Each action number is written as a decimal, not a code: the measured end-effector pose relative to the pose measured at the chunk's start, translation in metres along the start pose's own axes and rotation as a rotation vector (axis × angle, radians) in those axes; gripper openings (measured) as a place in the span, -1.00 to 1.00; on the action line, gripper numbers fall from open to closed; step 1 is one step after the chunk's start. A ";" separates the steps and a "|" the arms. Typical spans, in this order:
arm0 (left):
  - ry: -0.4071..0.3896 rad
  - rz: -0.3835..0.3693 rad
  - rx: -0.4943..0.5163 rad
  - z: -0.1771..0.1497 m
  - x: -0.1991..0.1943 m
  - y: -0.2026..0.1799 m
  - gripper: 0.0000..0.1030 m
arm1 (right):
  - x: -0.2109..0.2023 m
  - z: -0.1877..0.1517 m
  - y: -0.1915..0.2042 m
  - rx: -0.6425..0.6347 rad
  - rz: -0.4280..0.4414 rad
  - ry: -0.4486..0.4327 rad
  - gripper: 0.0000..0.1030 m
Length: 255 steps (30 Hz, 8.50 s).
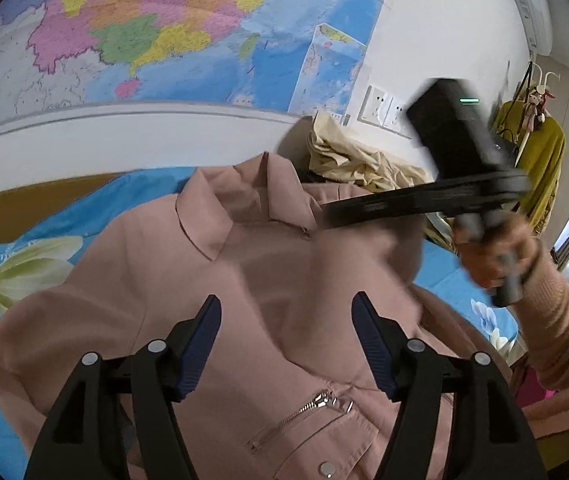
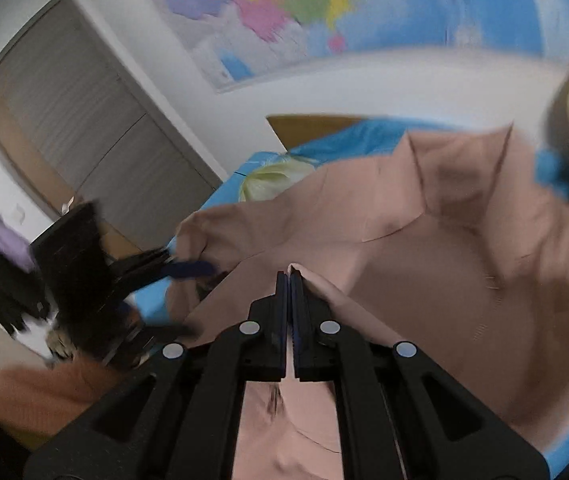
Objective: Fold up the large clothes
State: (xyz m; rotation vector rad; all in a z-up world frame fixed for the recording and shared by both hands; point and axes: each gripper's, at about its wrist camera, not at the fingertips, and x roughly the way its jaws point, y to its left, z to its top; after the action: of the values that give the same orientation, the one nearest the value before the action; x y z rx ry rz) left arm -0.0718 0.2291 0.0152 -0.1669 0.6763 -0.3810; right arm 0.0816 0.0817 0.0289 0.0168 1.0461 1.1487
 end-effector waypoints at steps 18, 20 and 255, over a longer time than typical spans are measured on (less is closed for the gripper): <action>0.288 0.059 0.280 -0.026 0.106 -0.061 0.35 | -0.101 -0.108 -0.058 0.085 -0.198 -0.174 0.05; 0.317 0.083 0.249 -0.024 0.116 -0.049 -0.25 | -0.103 -0.119 -0.060 0.099 -0.192 -0.202 0.05; 0.245 -0.194 -0.288 -0.140 -0.038 -0.017 0.79 | -0.128 -0.300 -0.070 0.251 -0.018 -0.203 0.57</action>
State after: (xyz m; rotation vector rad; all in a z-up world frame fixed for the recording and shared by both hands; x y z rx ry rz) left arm -0.1931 0.2247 -0.0666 -0.4669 0.9598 -0.4939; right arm -0.0735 -0.1898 -0.0877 0.3159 0.9999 0.9718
